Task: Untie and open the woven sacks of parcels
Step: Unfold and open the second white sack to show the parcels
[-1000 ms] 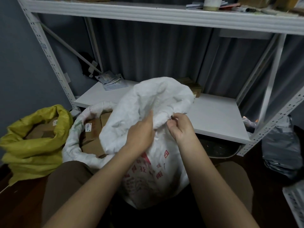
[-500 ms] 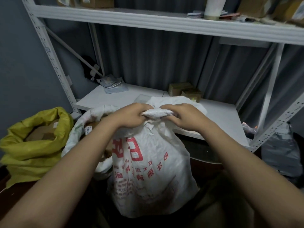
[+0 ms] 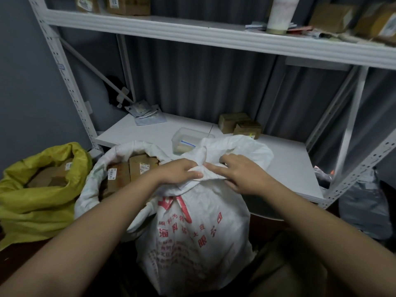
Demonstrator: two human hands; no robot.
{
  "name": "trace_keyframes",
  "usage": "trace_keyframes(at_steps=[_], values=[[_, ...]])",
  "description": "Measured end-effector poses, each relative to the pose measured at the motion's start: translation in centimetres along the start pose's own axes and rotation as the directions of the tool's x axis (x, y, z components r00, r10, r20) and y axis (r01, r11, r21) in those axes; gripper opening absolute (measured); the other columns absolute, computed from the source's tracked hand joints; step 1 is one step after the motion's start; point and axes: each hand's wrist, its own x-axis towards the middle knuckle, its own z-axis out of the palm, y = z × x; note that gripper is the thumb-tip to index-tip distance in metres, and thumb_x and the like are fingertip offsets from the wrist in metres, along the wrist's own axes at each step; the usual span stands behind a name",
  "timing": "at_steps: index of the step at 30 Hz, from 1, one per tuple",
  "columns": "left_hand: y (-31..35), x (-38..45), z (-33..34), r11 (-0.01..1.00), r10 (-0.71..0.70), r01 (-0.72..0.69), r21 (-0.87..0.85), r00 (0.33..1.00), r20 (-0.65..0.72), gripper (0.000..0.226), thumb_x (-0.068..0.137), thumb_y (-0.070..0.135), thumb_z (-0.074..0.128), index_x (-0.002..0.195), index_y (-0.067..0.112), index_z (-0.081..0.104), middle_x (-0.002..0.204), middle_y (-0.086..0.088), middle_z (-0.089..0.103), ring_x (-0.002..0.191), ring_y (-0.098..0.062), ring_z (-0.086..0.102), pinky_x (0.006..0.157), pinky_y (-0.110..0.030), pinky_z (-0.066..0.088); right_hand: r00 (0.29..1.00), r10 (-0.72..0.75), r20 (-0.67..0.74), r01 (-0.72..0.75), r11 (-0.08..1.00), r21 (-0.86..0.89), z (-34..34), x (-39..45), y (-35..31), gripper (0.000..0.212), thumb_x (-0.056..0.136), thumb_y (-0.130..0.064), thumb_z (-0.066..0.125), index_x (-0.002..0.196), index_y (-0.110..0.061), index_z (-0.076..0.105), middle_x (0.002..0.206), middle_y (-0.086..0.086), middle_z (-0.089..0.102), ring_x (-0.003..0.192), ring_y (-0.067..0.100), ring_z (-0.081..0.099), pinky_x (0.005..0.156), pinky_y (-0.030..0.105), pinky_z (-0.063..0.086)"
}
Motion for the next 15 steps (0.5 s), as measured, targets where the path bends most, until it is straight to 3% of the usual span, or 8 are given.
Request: trace_keyframes(at_steps=[2, 4, 6, 7, 9, 11, 13, 15], values=[[-0.1, 0.4, 1.0, 0.994, 0.087, -0.078, 0.077, 0.989, -0.117, 0.029, 0.093, 0.036, 0.056, 0.094, 0.007, 0.060, 0.090, -0.004, 0.063, 0.084, -0.016, 0.055, 0.064, -0.019, 0.036, 0.976, 0.148, 0.159, -0.168, 0.978, 0.125, -1.1, 0.1, -0.7, 0.067, 0.089, -0.062, 0.042, 0.147, -0.030, 0.030, 0.133, 0.008, 0.044, 0.119, 0.026, 0.042, 0.095, 0.040, 0.034], [0.4, 0.6, 1.8, 0.950, 0.234, -0.183, 0.254, 0.954, -0.186, 0.027, 0.093, 0.037, 0.055, 0.085, 0.011, 0.053, 0.081, 0.002, 0.057, 0.080, -0.016, 0.053, 0.063, -0.028, 0.034, 0.924, 0.281, 0.258, -0.358, 0.874, 0.330, -1.8, 0.4, -1.0, 0.068, 0.089, -0.062, 0.046, 0.144, -0.026, 0.034, 0.142, 0.003, 0.043, 0.130, 0.022, 0.037, 0.105, 0.038, 0.029], [0.5, 0.4, 2.5, 0.849, 0.365, -0.250, 0.465, 0.914, -0.176, 0.026, 0.094, 0.041, 0.052, 0.092, 0.015, 0.054, 0.086, 0.002, 0.056, 0.084, -0.014, 0.049, 0.067, -0.029, 0.033, 0.933, 0.236, 0.272, -0.342, 0.817, 0.465, -1.0, 0.7, -1.3, 0.041, 0.094, -0.045, 0.050, 0.126, -0.021, 0.055, 0.119, 0.002, 0.063, 0.110, 0.022, 0.056, 0.090, 0.036, 0.044], [0.1, 0.4, 2.7, 0.826, 0.388, -0.264, 0.498, 0.907, -0.165, 0.030, 0.091, 0.045, 0.054, 0.098, 0.016, 0.056, 0.091, 0.002, 0.058, 0.088, -0.014, 0.049, 0.070, -0.029, 0.036, 0.951, 0.193, 0.242, -0.288, 0.840, 0.460, -0.7, 0.6, -1.7, 0.030, 0.095, -0.038, 0.049, 0.116, -0.020, 0.061, 0.106, 0.002, 0.067, 0.097, 0.022, 0.060, 0.081, 0.037, 0.047], [-0.9, 0.3, 2.6, 0.922, 0.282, -0.235, 0.308, 0.952, -0.118, 0.039, 0.082, 0.053, 0.063, 0.108, 0.025, 0.057, 0.100, 0.007, 0.059, 0.096, -0.009, 0.050, 0.079, -0.028, 0.042, 0.987, 0.114, 0.115, -0.146, 0.932, 0.331, 0.7, 0.0, -2.3, 0.028, 0.093, -0.028, 0.045, 0.110, -0.016, 0.063, 0.088, 0.004, 0.066, 0.080, 0.023, 0.060, 0.067, 0.035, 0.048], [-1.1, 0.1, 2.3, 0.988, 0.121, -0.123, 0.092, 0.992, 0.028, 0.048, 0.079, 0.057, 0.064, 0.117, 0.028, 0.052, 0.107, 0.013, 0.055, 0.102, -0.007, 0.050, 0.085, -0.026, 0.042, 0.997, 0.075, 0.021, -0.077, 0.983, 0.169, 1.8, -0.8, -2.8, 0.027, 0.087, -0.020, 0.046, 0.111, -0.012, 0.058, 0.076, 0.006, 0.059, 0.069, 0.024, 0.055, 0.058, 0.032, 0.042], [-0.8, 0.3, 2.8, 0.993, 0.074, -0.086, 0.083, 0.988, 0.139, 0.032, 0.085, 0.050, 0.062, 0.102, 0.024, 0.057, 0.090, 0.013, 0.055, 0.087, -0.010, 0.052, 0.073, -0.022, 0.039, 0.993, 0.059, -0.099, -0.055, 0.998, 0.045, 2.6, -1.5, -3.3, 0.029, 0.085, -0.017, 0.047, 0.112, -0.013, 0.055, 0.074, 0.004, 0.055, 0.066, 0.022, 0.049, 0.059, 0.031, 0.033], [-0.3, 0.4, 3.3, 0.979, 0.127, -0.144, 0.146, 0.985, 0.119, 0.021, 0.089, 0.040, 0.061, 0.075, 0.029, 0.050, 0.070, 0.013, 0.050, 0.071, -0.011, 0.049, 0.061, -0.023, 0.033, 0.984, 0.121, -0.129, -0.119, 0.993, 0.025, 2.6, -2.1, -3.7, 0.030, 0.089, -0.029, 0.047, 0.111, -0.016, 0.061, 0.080, 0.002, 0.058, 0.072, 0.022, 0.051, 0.065, 0.031, 0.030]])
